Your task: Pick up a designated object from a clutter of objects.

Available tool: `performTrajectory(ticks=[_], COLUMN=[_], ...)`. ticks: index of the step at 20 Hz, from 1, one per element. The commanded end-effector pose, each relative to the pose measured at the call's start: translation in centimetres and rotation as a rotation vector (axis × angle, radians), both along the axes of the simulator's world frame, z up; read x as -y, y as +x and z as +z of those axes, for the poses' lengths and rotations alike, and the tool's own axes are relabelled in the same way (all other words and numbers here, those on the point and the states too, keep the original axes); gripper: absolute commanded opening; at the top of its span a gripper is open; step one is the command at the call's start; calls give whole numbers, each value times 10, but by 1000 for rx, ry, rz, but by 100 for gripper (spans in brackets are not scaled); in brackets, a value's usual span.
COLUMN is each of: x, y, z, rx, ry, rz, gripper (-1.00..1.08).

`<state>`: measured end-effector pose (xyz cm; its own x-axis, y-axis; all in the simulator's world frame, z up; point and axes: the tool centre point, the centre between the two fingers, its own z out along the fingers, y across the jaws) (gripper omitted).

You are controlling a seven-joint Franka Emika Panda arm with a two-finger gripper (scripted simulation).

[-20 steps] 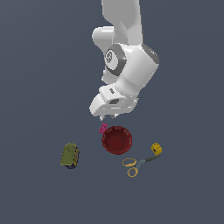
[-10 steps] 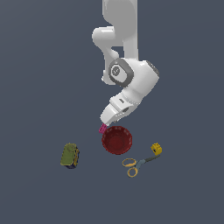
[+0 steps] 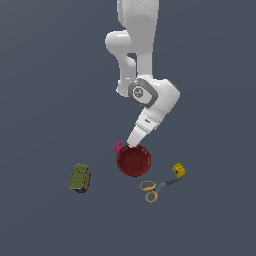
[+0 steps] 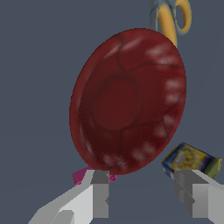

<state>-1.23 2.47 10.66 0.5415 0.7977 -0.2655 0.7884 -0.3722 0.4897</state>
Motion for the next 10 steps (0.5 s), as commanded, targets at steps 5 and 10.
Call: performTrajectory(ticks=[5,10], x=[-13,-18], y=[-14,-22], z=[-24,-34], rx=[-37,-54], ry=[-18,-23], rz=[127,181], gripper=[28,28])
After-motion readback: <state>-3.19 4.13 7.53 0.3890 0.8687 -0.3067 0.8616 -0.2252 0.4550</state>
